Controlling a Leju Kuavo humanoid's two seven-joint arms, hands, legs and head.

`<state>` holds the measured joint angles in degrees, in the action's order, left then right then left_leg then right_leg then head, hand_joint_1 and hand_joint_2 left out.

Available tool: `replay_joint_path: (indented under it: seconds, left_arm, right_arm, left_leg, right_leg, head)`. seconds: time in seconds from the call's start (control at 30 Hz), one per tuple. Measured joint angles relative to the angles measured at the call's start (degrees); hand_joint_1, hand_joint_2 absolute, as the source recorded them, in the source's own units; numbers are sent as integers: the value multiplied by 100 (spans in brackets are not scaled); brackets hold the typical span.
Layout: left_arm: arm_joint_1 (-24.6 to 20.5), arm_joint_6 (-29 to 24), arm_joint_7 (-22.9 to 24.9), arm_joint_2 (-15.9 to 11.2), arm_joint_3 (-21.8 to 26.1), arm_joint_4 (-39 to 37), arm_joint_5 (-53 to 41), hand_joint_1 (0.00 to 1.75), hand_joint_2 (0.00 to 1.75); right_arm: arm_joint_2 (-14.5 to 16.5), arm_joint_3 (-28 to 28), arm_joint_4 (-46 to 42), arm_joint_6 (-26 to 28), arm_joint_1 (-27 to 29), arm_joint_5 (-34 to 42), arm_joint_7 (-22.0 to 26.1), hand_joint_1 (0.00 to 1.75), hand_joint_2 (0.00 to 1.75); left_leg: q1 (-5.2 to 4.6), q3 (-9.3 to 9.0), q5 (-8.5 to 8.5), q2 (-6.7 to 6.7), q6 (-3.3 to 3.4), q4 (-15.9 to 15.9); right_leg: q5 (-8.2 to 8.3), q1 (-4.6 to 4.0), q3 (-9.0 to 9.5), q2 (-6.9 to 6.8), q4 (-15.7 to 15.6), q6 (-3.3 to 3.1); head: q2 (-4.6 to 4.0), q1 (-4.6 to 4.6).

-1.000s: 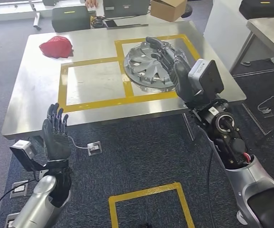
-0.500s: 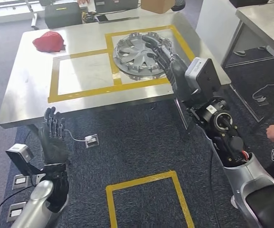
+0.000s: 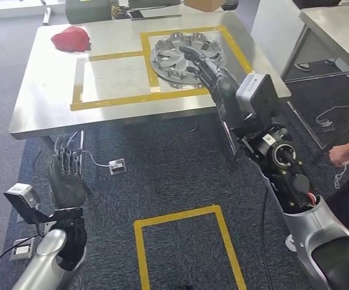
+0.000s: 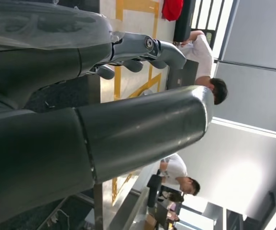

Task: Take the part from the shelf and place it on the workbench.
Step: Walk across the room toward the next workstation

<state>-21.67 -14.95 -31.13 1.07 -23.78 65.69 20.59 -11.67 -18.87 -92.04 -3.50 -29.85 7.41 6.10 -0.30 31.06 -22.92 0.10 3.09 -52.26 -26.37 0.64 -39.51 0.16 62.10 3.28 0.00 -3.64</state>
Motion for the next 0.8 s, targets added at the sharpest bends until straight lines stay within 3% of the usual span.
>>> replay_joint_path:
  seconds: [0.03, 0.07, 0.1, 0.13, 0.2, 0.27, 0.3, 0.37, 0.4, 0.47, 0.53, 0.57, 0.6, 0.63, 0.67, 0.73, 0.8]
  left_arm:
    - [5, 0, 4, 1, 0, 5, -1, 0, 0]
    - [14, 0, 9, 0, 0, 6, -1, 0, 0]
    - [26, 0, 14, -2, 0, 6, -1, 0, 0]
    - [38, 0, 16, -3, 0, 6, -1, 0, 0]
    - [54, 0, 19, -6, 0, 13, -1, 0, 0]
    - [55, -1, 20, -13, 3, 42, -4, 0, 0]
    - [56, -2, 21, -16, 5, 58, -7, 0, 0]
    - [67, -9, 28, -26, 14, 73, -13, 0, 0]
    - [73, -15, 33, -31, 20, 76, -15, 0, 0]
    - [85, -33, 49, -37, 29, 86, -19, 0, 0]
    - [99, -48, 68, -42, 33, 98, -27, 0, 0]
    - [112, -51, 75, -45, 34, 102, -31, 0, 0]
    - [126, -52, 80, -49, 35, 102, -35, 0, 0]
    - [138, -54, 84, -54, 35, 103, -37, 0, 0]
    - [145, -55, 86, -57, 35, 109, -38, 0, 0]
    - [138, -58, 89, -63, 37, 142, -43, 0, 0]
    - [116, -68, 93, -66, 43, 191, -51, 0, 0]
  right_arm:
    - [0, 2, 0, 0, 2, 0, 0, 0, 0]
    - [0, 2, 0, 0, 7, 0, -1, 0, 0]
    - [0, 2, 0, 0, 13, 0, -2, 0, 0]
    - [0, 2, 0, 1, 18, 0, -2, 0, 0]
    - [0, 3, 0, 2, 17, 0, -2, 0, 0]
    - [1, 3, -5, 4, 13, 0, 2, 0, 0]
    - [2, 4, -9, 5, 15, 1, 4, 0, 0]
    - [2, 3, -16, 7, 30, 2, 6, 0, 0]
    - [2, 2, -17, 4, 38, 3, 6, 0, 0]
    - [3, -1, -17, -2, 50, 5, 6, 0, 0]
    - [4, -1, -17, -7, 54, 8, 6, 0, 0]
    - [4, -1, -17, -9, 57, 8, 5, 0, 0]
    - [4, -1, -17, -9, 62, 9, 4, 0, 0]
    - [4, -1, -17, -9, 67, 9, 3, 0, 0]
    - [4, -1, -17, -9, 69, 9, 2, 0, 0]
    - [5, 1, -19, -9, 66, 9, 2, 0, 0]
    - [5, 3, -22, -13, 58, 9, -6, 0, 0]
  left_leg:
    - [1, 66, 54, 4, 7, -3]
    - [2, 133, 106, 5, 0, -8]
    - [4, 201, 156, 7, -10, -14]
    - [8, 269, 203, 8, -24, -26]
    - [21, 397, 274, 7, -69, -74]
    - [13, 507, 335, 2, -125, -154]
    - [6, 542, 372, 0, -152, -180]
    - [-4, 585, 449, -9, -208, -182]
    - [1, 619, 408, -14, -238, -211]
    - [19, 797, 31, -21, -306, -607]
    - [38, 1069, -525, -19, -356, -1446]
    - [42, 1167, -682, -18, -366, -1836]
    - [43, 1187, -712, -19, -363, -2067]
    - [42, 1100, -619, -20, -344, -2074]
    - [33, 903, -458, -23, -305, -1855]
    - [-2, 334, -235, -36, -184, -1025]
    - [-42, -45, -238, -47, -109, -380]
  right_leg:
    - [-262, 6, -102, -3, 435, 20]
    - [-407, 13, -156, -4, 799, 41]
    - [-420, 23, -135, -4, 1000, 61]
    - [-319, 36, -20, -5, 990, 77]
    - [-23, 71, 474, -8, 384, 108]
    - [45, 72, 982, 7, -399, 102]
    - [19, 63, 1100, 19, -614, 80]
    - [22, 56, 1105, 25, -709, 2]
    - [59, 65, 1072, 15, -714, -41]
    - [143, 91, 979, -11, -738, -149]
    - [232, 78, 851, -25, -732, -219]
    - [276, 70, 788, -29, -727, -233]
    - [320, 60, 728, -31, -722, -239]
    - [364, 47, 669, -29, -717, -242]
    - [407, 30, 617, -25, -713, -243]
    - [483, -1, 538, -15, -710, -234]
    - [567, -4, 495, -17, -722, -189]
  head:
    - [0, -24]
    - [0, -38]
    - [0, -48]
    - [0, -56]
    - [0, -79]
    - [0, -111]
    - [0, -112]
    - [0, -88]
    - [0, -67]
    - [0, -6]
    - [0, 52]
    - [0, 61]
    - [0, 66]
    - [0, 70]
    - [0, 75]
    - [0, 80]
    - [0, 68]
